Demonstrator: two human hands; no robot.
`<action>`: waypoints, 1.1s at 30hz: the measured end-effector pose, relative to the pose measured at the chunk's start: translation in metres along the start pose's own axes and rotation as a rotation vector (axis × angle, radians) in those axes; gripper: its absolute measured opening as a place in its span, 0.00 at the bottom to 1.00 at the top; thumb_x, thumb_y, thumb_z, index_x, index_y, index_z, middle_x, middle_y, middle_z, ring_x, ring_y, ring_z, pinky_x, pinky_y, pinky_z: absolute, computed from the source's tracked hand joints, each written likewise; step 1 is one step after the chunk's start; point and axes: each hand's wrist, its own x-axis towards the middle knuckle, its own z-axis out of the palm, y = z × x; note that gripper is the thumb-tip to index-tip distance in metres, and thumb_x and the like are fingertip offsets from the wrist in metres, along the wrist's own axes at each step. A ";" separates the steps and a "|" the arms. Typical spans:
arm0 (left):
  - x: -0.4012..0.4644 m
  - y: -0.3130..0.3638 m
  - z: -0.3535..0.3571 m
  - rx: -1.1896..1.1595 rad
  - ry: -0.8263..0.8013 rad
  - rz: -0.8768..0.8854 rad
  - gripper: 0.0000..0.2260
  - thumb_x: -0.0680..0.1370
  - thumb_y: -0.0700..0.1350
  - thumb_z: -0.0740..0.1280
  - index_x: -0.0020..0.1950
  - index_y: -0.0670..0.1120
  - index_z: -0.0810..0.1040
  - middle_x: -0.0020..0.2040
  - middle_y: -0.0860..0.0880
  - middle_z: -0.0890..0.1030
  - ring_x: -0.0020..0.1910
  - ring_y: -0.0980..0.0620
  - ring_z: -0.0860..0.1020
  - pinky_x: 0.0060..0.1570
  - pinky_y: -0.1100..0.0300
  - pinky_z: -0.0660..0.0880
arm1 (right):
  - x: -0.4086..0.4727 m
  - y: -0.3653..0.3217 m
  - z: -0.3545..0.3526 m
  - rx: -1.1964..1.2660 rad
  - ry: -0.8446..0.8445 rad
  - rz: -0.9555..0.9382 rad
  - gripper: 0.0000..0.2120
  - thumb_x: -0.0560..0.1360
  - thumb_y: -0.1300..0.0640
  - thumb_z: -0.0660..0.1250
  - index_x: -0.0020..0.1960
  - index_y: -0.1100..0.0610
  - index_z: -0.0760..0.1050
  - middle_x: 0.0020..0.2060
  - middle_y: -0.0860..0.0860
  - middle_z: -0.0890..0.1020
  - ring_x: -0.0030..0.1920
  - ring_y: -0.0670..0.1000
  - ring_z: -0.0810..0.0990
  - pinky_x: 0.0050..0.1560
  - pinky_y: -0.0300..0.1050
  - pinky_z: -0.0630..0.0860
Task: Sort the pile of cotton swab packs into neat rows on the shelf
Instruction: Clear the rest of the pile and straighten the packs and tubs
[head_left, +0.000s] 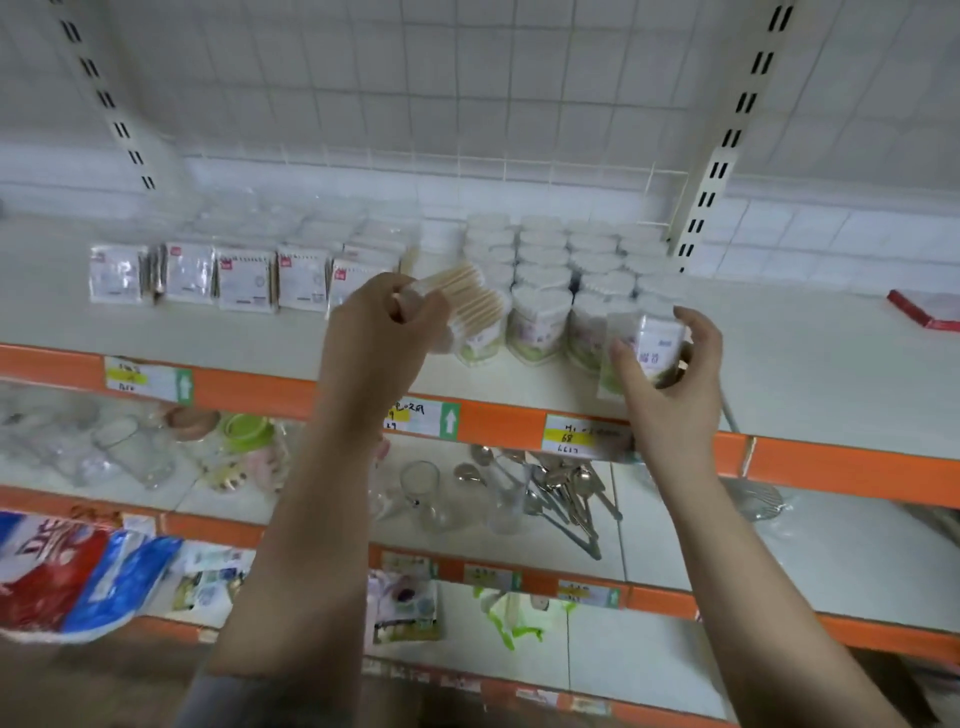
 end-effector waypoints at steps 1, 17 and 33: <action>-0.001 0.003 0.001 0.000 0.002 0.002 0.06 0.74 0.48 0.64 0.46 0.48 0.78 0.32 0.55 0.80 0.25 0.63 0.71 0.23 0.71 0.65 | 0.002 0.002 -0.002 -0.007 0.014 -0.016 0.23 0.71 0.53 0.72 0.60 0.44 0.64 0.45 0.41 0.74 0.42 0.46 0.76 0.43 0.39 0.72; 0.006 0.017 0.021 0.041 -0.065 0.045 0.05 0.75 0.49 0.64 0.45 0.50 0.78 0.31 0.54 0.76 0.26 0.62 0.71 0.24 0.71 0.64 | 0.009 0.030 -0.013 -0.147 0.056 0.006 0.25 0.68 0.59 0.73 0.62 0.56 0.68 0.55 0.45 0.72 0.55 0.48 0.74 0.51 0.38 0.68; -0.002 0.016 0.013 0.127 -0.213 -0.045 0.09 0.75 0.51 0.61 0.44 0.48 0.77 0.35 0.54 0.77 0.32 0.56 0.72 0.31 0.61 0.65 | -0.007 0.007 0.018 -0.323 -0.210 -0.462 0.32 0.66 0.60 0.76 0.67 0.59 0.68 0.67 0.54 0.72 0.72 0.49 0.59 0.73 0.59 0.57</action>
